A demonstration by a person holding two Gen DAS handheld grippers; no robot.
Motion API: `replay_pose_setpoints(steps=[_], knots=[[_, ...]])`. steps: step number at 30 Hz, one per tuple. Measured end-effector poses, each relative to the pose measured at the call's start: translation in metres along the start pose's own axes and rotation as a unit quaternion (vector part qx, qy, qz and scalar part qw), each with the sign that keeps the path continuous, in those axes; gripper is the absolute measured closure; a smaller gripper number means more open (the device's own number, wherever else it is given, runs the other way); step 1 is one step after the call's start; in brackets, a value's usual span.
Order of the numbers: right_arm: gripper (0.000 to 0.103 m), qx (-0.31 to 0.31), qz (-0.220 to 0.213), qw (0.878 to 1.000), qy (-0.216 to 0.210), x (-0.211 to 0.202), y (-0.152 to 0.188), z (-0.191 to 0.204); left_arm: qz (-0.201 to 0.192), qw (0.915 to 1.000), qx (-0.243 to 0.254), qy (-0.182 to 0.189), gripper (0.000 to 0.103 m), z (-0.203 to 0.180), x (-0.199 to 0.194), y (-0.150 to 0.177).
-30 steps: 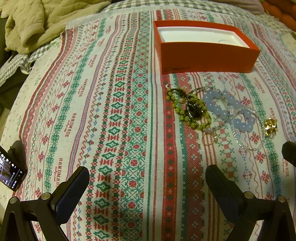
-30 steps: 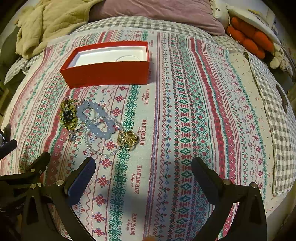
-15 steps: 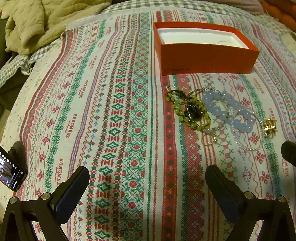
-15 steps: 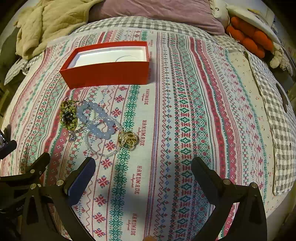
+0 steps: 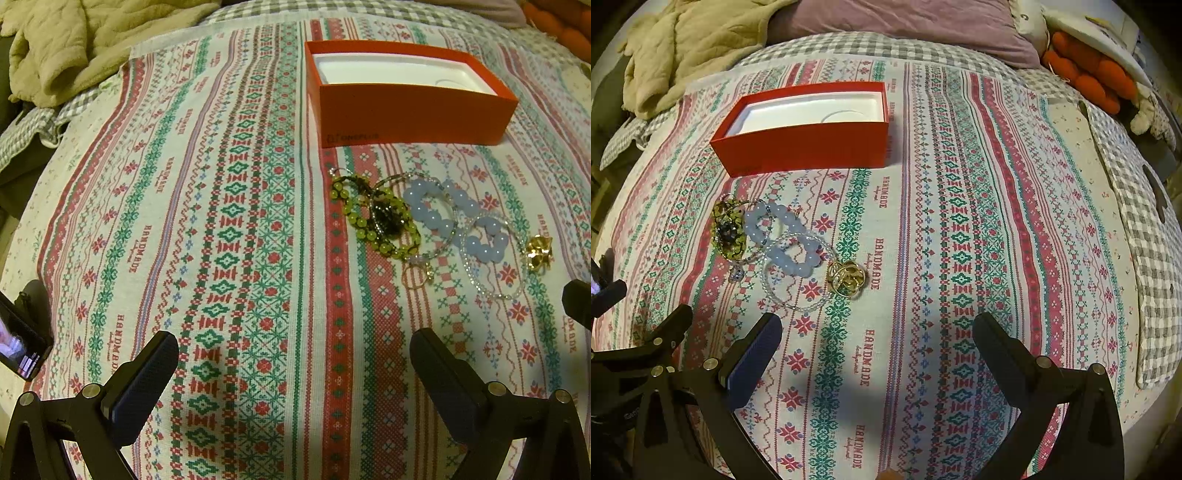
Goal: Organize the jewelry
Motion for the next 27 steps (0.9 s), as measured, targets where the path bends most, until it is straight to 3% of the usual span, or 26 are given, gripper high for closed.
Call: replay_pose_setpoints(steps=[14,20,27], knots=[[0.000,-0.012,-0.008,1.000,0.002,-0.006,-0.004,0.003,-0.024,0.9997,0.007,0.006,0.000,0.001,-0.003,-0.009],[0.000,-0.014,-0.016,1.000,-0.012,-0.011,-0.013,-0.001,-0.007,0.9980,0.022,0.059,0.000,0.003,-0.001,-0.021],[0.000,-0.014,0.008,0.999,-0.037,-0.014,-0.029,-0.010,0.022,0.9929,0.026,0.114,0.000,0.009,0.005,-0.041]])
Point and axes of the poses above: each gripper's, at about its wrist camera, not at the fingertips, and x roughly the way its jaws point, z to its left, y to its underside, the point moved 4 cm from there along x, roughly the way its jaws point, and after that the axes turned 5 degrees about -y, right-handed, at the moved point
